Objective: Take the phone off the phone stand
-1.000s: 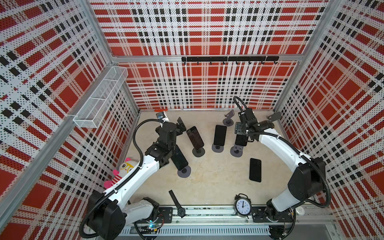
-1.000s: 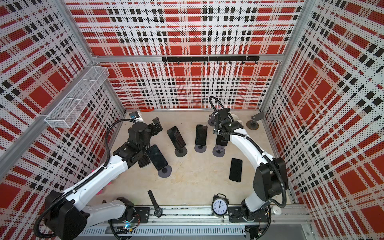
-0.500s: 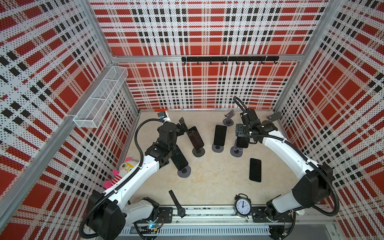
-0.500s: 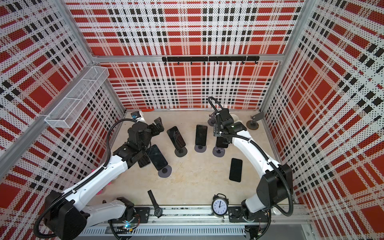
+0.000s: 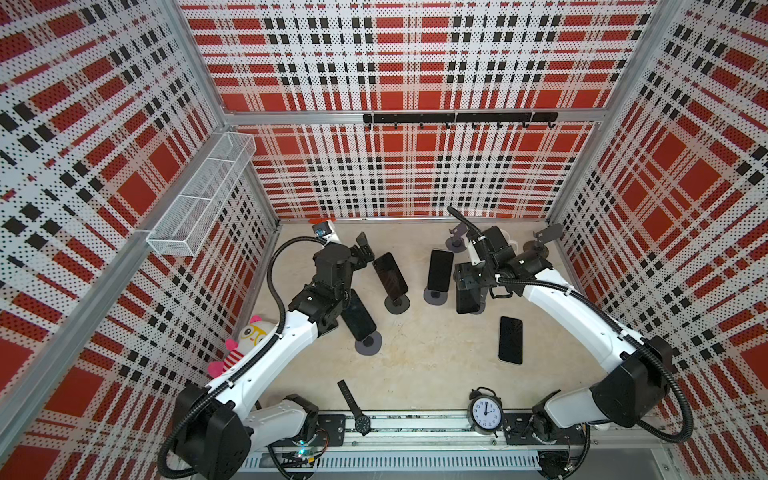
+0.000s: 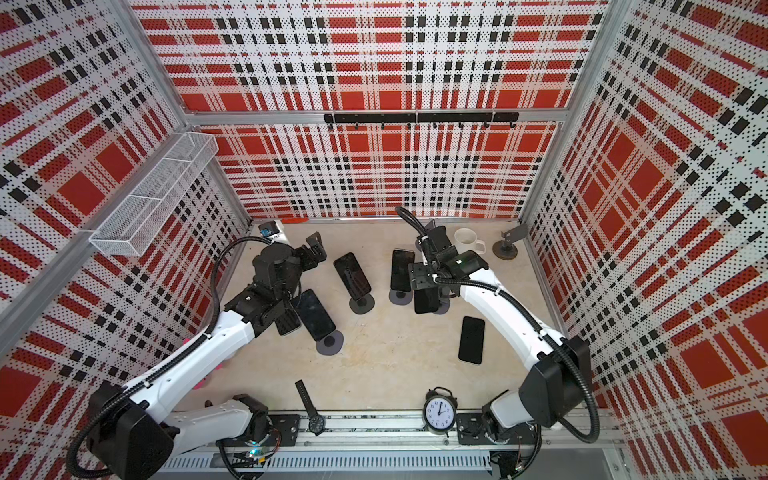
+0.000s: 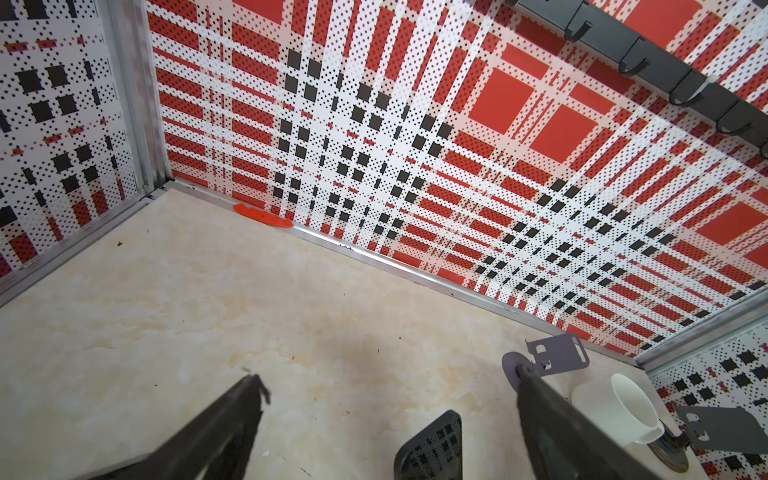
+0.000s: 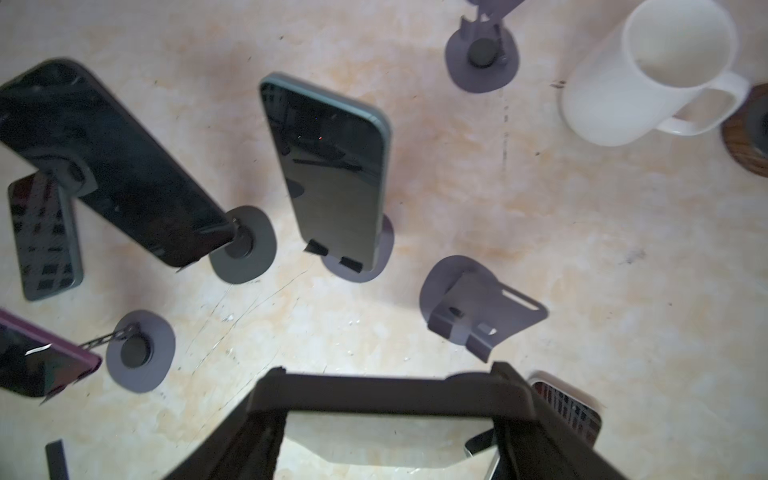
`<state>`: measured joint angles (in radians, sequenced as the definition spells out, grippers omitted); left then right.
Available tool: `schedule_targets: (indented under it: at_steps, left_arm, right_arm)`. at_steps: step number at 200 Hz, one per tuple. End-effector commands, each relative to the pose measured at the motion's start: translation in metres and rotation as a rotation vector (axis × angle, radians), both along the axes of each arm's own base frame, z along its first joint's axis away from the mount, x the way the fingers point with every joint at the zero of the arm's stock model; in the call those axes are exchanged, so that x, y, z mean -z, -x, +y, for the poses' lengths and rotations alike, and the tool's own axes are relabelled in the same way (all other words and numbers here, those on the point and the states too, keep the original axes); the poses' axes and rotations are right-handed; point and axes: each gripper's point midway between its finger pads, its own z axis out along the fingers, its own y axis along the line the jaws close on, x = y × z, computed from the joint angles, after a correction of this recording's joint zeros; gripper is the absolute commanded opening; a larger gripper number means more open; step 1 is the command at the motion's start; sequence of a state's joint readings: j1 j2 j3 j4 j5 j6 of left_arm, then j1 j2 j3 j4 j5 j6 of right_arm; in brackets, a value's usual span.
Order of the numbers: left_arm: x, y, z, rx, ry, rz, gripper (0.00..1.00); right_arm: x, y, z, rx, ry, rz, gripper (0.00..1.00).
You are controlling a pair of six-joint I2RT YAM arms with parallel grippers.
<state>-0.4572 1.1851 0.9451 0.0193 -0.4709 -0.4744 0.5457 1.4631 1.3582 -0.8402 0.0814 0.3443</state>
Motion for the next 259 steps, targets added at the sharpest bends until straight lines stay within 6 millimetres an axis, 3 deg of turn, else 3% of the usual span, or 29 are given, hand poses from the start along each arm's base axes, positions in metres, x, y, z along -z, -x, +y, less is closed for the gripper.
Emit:
schedule_targets:
  at_steps: [1, 43, 114, 178, 259]
  left_arm:
    - [-0.005, -0.005, 0.005, -0.017, 0.007, -0.026, 0.98]
    - [0.003, -0.008, 0.009, -0.018, 0.021, -0.008, 0.98]
    - [-0.004, -0.008, 0.007, -0.001, 0.039, -0.028, 0.98]
    - [-0.005, -0.004, 0.013, -0.016, 0.041, -0.034, 0.98]
    - [-0.004, -0.003, 0.019, -0.028, 0.037, -0.036, 0.98]
  right_arm:
    - [0.011, 0.013, 0.021, -0.096, -0.017, 0.038, 0.65]
    - [0.048, 0.040, 0.048, -0.188, -0.002, 0.147, 0.65]
    - [0.119, 0.083, 0.086, -0.295, 0.064, 0.339, 0.65]
    - [0.156, 0.100, 0.087, -0.311, 0.104, 0.433, 0.65]
    - [0.189, 0.104, 0.067, -0.266, 0.225, 0.487, 0.64]
